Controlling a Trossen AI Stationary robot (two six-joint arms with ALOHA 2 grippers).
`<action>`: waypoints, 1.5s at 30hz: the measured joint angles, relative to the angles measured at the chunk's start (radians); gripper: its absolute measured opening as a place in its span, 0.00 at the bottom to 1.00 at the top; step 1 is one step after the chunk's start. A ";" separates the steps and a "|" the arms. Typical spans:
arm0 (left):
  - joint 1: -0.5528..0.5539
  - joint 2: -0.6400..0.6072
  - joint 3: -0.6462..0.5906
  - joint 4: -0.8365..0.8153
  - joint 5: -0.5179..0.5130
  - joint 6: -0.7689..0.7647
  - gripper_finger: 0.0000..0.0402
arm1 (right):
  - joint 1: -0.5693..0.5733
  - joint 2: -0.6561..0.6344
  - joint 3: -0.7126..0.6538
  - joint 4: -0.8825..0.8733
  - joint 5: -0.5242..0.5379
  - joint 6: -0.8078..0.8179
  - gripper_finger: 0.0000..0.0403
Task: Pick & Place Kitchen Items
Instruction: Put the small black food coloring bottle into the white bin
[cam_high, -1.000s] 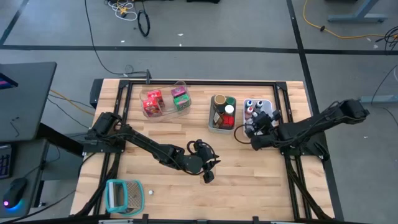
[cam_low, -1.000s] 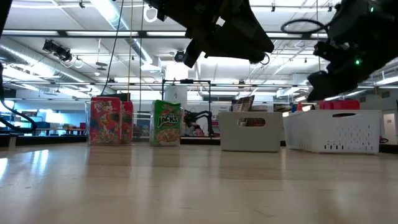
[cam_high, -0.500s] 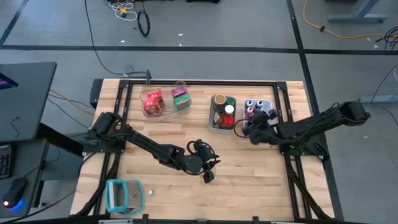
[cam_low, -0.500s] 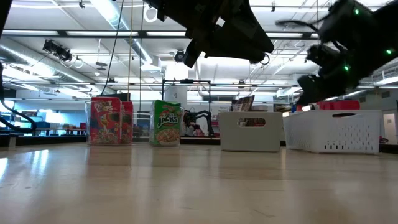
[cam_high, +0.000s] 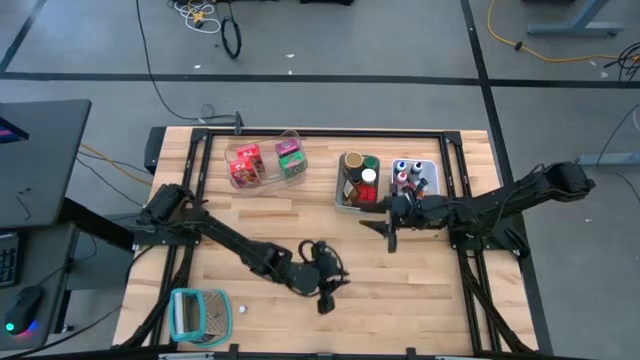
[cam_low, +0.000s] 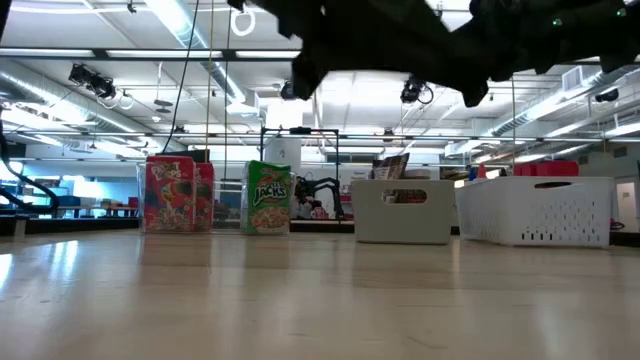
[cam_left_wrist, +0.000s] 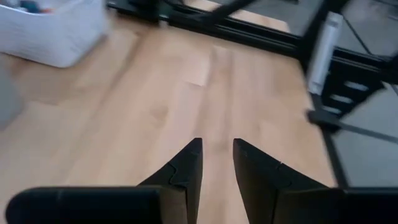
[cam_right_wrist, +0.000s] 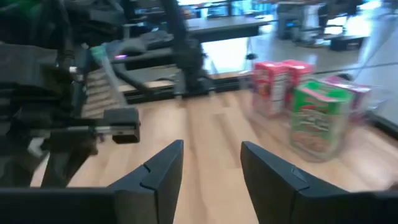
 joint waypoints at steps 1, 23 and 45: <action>-0.014 0.000 0.000 0.000 0.000 0.000 0.24 | 0.002 0.000 0.000 0.001 -0.030 -0.003 0.42; -0.252 -0.006 0.001 -0.606 0.238 -0.491 0.16 | 0.005 0.000 0.000 -0.035 -0.080 0.030 0.38; -0.260 -0.008 0.001 -1.073 0.497 -0.706 0.37 | 0.005 0.000 0.000 -0.036 -0.080 0.030 0.38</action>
